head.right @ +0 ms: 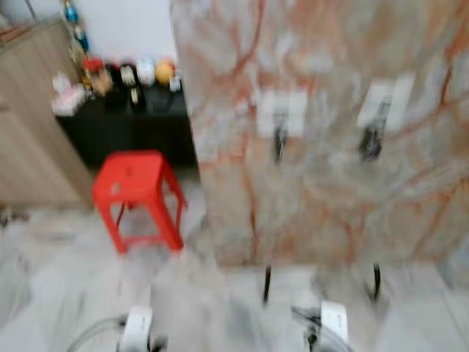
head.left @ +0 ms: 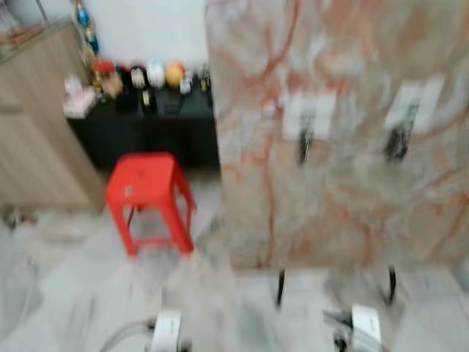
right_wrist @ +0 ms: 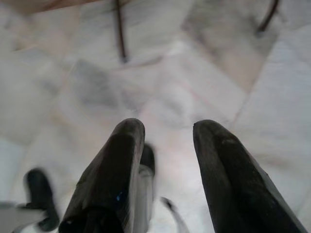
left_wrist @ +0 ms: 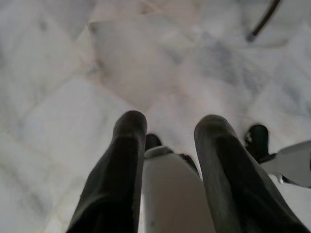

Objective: Hang keys on a hook

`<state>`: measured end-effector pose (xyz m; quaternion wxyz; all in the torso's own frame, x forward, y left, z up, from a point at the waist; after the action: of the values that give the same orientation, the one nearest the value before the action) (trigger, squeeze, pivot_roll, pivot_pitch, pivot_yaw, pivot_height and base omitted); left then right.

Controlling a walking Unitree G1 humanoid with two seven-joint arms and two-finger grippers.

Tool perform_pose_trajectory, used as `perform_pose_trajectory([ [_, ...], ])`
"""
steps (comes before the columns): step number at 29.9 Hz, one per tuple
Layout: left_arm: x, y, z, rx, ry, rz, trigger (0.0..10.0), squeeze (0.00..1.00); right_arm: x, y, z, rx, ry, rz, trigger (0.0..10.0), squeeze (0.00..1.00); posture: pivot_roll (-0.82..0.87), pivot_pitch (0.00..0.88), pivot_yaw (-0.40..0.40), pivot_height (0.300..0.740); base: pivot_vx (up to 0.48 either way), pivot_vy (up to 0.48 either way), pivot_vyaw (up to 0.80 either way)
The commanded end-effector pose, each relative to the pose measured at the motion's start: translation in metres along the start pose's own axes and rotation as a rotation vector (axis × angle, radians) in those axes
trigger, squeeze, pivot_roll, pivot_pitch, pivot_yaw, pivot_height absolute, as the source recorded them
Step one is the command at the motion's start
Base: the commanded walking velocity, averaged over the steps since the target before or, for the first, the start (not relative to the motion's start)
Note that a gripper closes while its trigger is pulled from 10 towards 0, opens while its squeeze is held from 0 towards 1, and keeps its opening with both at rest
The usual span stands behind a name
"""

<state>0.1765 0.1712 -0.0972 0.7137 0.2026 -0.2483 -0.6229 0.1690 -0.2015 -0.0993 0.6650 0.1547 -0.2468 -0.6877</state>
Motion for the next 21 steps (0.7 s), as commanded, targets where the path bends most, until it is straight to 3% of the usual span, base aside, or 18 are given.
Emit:
perform_pose_trajectory([
  [1, -0.009, -0.020, 0.006, -0.051, 0.020, -0.006, 10.0, 0.00, -0.005, 0.004, -0.001, 0.012, 0.016, -0.006, 10.0, 0.00, -0.12, 0.000, 0.023, 0.738, 0.000, 0.352, 0.00],
  [9, -0.024, -0.029, 0.012, -0.057, 0.035, -0.002, 10.0, 0.00, -0.006, 0.004, -0.001, 0.013, 0.020, -0.011, 10.0, 0.00, -0.12, 0.000, 0.026, 0.738, 0.000, 0.364, 0.00],
  [15, -0.062, -0.032, 0.024, -0.057, 0.068, 0.012, 10.0, 0.00, -0.007, 0.005, -0.001, 0.016, 0.027, -0.012, 10.0, 0.00, -0.11, 0.000, 0.024, 0.738, 0.000, 0.392, 0.00],
  [18, -0.073, -0.031, 0.027, -0.058, 0.081, 0.017, 10.0, 0.00, -0.007, 0.005, -0.001, 0.017, 0.028, -0.011, 10.0, 0.00, -0.11, 0.000, 0.022, 0.738, 0.000, 0.375, 0.00],
  [21, -0.074, -0.029, 0.026, -0.059, 0.082, 0.020, 10.0, 0.00, -0.007, 0.006, -0.001, 0.017, 0.029, -0.008, 10.0, 0.00, -0.11, 0.000, 0.020, 0.738, 0.000, 0.374, 0.00],
])
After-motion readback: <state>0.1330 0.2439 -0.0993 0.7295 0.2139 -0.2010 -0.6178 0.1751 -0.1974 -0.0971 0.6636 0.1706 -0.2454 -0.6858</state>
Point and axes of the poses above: a point about 5 cm out from each wrist's last joint towards the gripper, its own z axis pointing back from the gripper into the wrist, its own y axis along the axis of the wrist's last joint, x = y × z, the point moved 1 cm from there along -z, pointing out of the wrist towards the gripper, and after that the axes turned 11 degrees about z, right-handed, at the moved point
